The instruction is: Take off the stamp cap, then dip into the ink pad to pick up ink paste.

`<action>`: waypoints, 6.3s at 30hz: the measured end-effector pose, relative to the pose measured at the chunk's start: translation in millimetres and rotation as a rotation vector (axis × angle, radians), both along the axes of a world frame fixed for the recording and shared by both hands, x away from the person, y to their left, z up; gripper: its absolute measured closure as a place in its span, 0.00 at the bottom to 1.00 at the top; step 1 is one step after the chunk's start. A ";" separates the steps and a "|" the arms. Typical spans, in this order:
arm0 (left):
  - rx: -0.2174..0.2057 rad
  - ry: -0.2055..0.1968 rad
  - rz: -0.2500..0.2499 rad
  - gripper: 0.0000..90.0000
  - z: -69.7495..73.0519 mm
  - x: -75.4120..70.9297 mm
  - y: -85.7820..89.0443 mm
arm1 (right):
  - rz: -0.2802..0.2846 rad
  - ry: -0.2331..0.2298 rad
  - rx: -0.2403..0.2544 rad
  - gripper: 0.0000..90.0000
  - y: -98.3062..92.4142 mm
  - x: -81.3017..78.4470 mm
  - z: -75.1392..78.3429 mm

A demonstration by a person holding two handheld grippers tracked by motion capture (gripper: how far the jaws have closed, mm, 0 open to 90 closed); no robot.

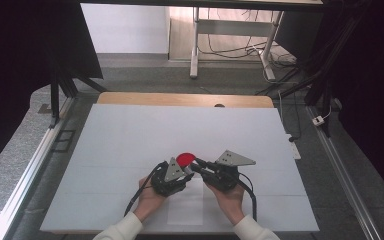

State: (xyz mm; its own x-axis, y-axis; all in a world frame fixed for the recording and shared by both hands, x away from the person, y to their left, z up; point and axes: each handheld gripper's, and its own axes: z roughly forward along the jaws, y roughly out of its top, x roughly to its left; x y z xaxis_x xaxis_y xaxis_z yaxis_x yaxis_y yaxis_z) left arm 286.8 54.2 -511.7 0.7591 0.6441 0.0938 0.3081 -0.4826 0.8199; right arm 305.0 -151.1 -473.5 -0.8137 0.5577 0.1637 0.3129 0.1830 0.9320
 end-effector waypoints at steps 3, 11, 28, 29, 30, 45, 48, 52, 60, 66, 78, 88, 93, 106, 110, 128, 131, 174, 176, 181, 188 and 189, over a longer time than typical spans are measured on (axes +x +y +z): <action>-0.006 -0.001 0.005 0.72 0.2 -0.2 0.1 | 0.001 -0.002 0.002 0.84 -0.1 0.1 0.0; -0.060 0.031 0.013 0.72 -0.7 1.4 3.0 | 0.000 -0.008 0.006 0.84 -0.8 -0.1 0.4; 0.046 -0.040 0.011 0.73 0.4 -2.3 0.5 | 0.007 -0.005 0.011 0.84 -5.3 2.4 2.6; 0.043 -0.039 0.012 0.73 0.5 -2.0 1.0 | 0.008 -0.006 0.011 0.84 -4.8 1.9 2.7; 0.042 -0.040 0.014 0.73 0.8 -1.9 1.6 | 0.008 -0.009 0.011 0.84 -4.8 1.6 2.8; 0.024 -0.037 0.028 0.73 2.7 -2.3 12.1 | -0.020 -0.030 0.047 0.84 -16.8 4.5 9.3; 0.015 -0.036 0.034 0.73 3.5 -3.6 17.3 | -0.023 -0.031 0.046 0.84 -17.5 4.8 9.5; 0.010 -0.037 0.037 0.72 5.0 -5.8 26.0 | -0.025 -0.033 0.043 0.84 -18.1 5.0 9.8; -0.005 -0.024 0.041 0.72 8.3 -14.2 46.0 | -0.029 -0.038 0.036 0.84 -19.6 5.4 10.4; -0.006 -0.029 0.059 0.72 9.1 -21.4 60.4 | -0.036 -0.050 0.025 0.84 -20.9 5.6 11.2; -0.035 -0.022 0.125 0.72 10.4 -39.4 99.5 | -0.035 -0.055 0.016 0.84 -23.4 6.7 11.9; -0.043 -0.001 0.162 0.72 5.7 -49.7 124.7 | -0.037 -0.057 0.007 0.84 -24.6 7.7 11.9; -0.046 0.011 0.179 0.72 2.7 -52.6 132.7 | -0.037 -0.060 0.004 0.83 -24.6 8.4 11.9; -0.081 0.041 0.183 0.72 -3.1 -47.0 142.1 | -0.010 -0.067 -0.055 0.83 -19.6 14.8 10.9; -0.085 0.037 0.189 0.72 -2.4 -47.2 143.5 | 0.002 -0.051 -0.073 0.83 -16.8 17.3 10.9; -0.079 0.036 0.193 0.72 -0.6 -46.8 141.2 | 0.043 -0.027 -0.089 0.83 -1.0 31.7 17.7; -0.080 0.038 0.189 0.72 -0.6 -46.2 140.4 | 0.047 -0.028 -0.099 0.83 1.9 33.7 17.3; -0.070 0.047 0.187 0.72 -1.4 -45.2 139.7 | 0.038 -0.010 -0.290 0.83 32.7 63.9 -15.9; -0.070 0.047 0.187 0.72 -1.0 -45.7 139.9 | 0.038 -0.008 -0.295 0.83 33.3 64.2 -17.0; -0.071 0.047 0.187 0.72 -1.1 -45.9 140.3 | 0.043 -0.021 -0.313 0.83 36.9 62.8 -18.8; -0.069 0.047 0.187 0.72 -1.7 -45.4 140.1 | 0.040 -0.026 -0.330 0.83 39.1 65.5 -23.0; -0.069 0.047 0.187 0.72 -1.6 -45.5 140.2 | 0.039 -0.025 -0.334 0.83 39.4 65.6 -23.5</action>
